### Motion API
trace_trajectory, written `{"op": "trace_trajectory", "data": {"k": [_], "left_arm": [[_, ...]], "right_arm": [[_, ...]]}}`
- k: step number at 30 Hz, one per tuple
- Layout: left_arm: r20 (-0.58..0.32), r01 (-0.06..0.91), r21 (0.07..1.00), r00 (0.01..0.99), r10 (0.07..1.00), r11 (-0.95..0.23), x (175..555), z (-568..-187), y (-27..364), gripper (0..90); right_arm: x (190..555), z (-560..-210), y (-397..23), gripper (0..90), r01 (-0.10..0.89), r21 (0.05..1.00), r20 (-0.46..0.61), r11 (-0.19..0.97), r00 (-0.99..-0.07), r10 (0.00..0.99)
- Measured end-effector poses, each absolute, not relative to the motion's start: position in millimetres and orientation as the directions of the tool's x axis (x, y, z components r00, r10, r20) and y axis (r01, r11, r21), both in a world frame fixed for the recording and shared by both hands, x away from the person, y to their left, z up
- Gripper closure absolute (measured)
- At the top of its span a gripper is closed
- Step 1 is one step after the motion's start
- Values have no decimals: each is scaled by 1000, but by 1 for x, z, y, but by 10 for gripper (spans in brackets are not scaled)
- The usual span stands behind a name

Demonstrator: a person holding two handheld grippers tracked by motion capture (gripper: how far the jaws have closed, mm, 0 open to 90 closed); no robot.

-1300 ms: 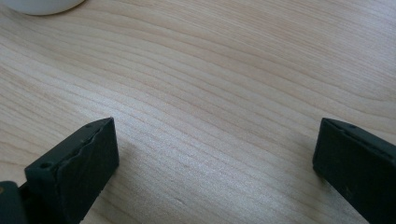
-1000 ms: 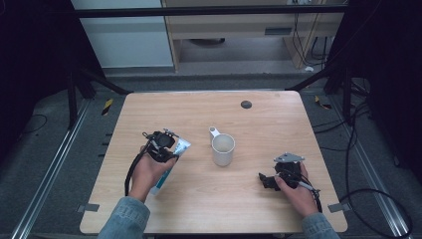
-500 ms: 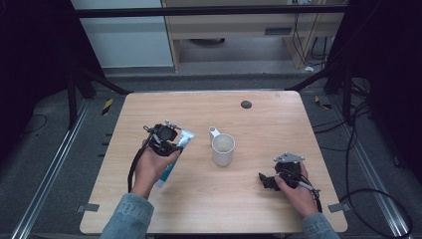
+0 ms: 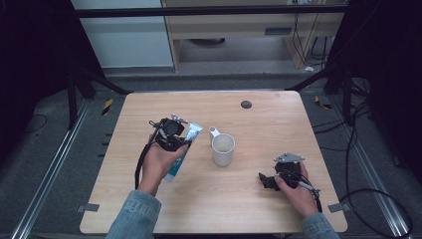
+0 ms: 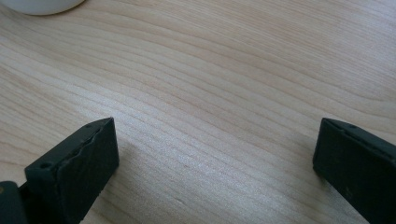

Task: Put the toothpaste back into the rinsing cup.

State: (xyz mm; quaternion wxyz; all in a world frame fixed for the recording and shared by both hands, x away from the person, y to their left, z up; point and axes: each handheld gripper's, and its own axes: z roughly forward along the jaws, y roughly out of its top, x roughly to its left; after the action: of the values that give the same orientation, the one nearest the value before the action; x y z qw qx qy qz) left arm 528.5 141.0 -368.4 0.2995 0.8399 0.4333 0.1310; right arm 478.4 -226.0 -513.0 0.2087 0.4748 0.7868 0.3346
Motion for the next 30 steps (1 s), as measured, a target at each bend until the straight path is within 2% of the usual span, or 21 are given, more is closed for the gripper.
{"op": "trace_trajectory", "data": {"k": [9, 15, 19, 30], "left_arm": [[-32, 620, 659, 589, 808, -426, 527, -354, 134, 783], [-90, 601, 705, 602, 793, -376, 526, -343, 128, 783], [-52, 578, 717, 602, 797, -390, 525, -333, 122, 783], [-17, 535, 745, 611, 791, -398, 525, -317, 102, 783]], "right_arm": [[478, -513, -226, 5, 608, 725, -11, 325, -462, 887], [478, -513, -226, 5, 608, 725, -10, 325, -462, 887], [478, -513, -226, 5, 608, 725, -11, 325, -461, 887], [478, -513, -227, 5, 605, 724, -13, 333, -470, 882]]}}
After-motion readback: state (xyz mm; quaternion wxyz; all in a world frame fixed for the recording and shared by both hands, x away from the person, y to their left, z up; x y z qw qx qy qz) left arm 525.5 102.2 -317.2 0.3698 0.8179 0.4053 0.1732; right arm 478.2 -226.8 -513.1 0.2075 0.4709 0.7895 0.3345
